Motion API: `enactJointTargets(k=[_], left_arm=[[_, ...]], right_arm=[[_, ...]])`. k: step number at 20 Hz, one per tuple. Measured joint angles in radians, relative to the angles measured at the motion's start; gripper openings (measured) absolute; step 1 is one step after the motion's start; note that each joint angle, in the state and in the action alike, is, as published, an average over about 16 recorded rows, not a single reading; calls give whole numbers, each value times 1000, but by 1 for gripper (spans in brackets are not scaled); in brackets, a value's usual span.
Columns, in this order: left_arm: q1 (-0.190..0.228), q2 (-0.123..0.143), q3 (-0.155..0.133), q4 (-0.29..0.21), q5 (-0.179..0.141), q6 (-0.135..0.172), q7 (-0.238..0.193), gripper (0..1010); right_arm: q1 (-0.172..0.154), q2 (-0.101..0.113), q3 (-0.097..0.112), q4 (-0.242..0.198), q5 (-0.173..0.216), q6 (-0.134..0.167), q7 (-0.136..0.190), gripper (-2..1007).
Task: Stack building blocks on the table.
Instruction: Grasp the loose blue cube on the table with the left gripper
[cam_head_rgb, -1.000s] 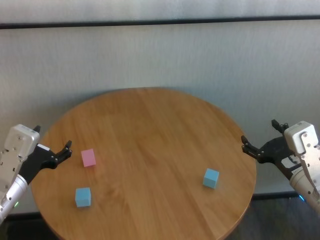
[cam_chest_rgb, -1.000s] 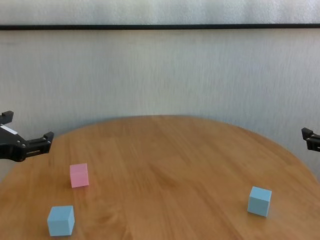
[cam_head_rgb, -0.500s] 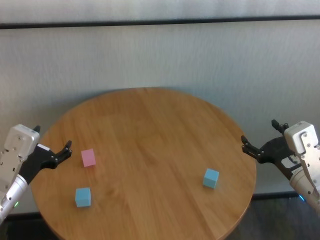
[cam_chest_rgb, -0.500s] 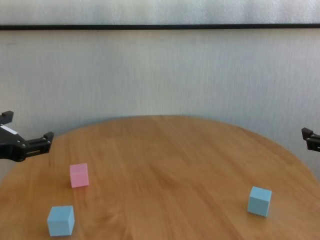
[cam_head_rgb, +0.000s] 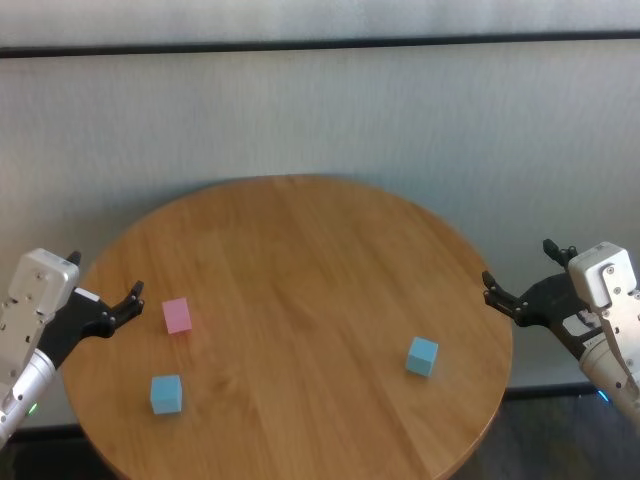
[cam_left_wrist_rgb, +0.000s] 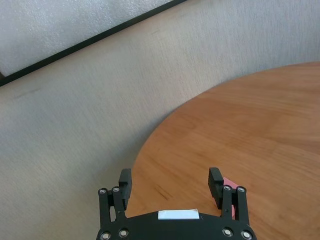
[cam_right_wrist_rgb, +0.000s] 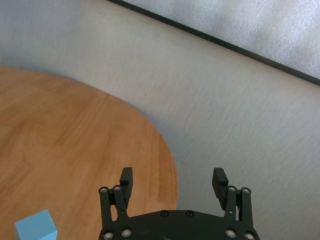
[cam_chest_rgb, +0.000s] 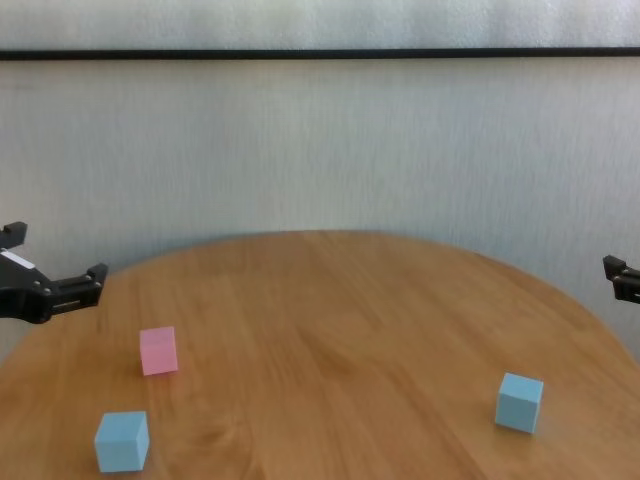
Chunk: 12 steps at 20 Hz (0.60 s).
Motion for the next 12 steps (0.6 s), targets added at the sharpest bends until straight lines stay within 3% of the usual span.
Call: enactJointTargets(k=[12], left_arm=[[0, 0, 0, 0, 0, 0, 0, 999]], right_arm=[[0, 0, 0, 0, 0, 0, 0, 1001]])
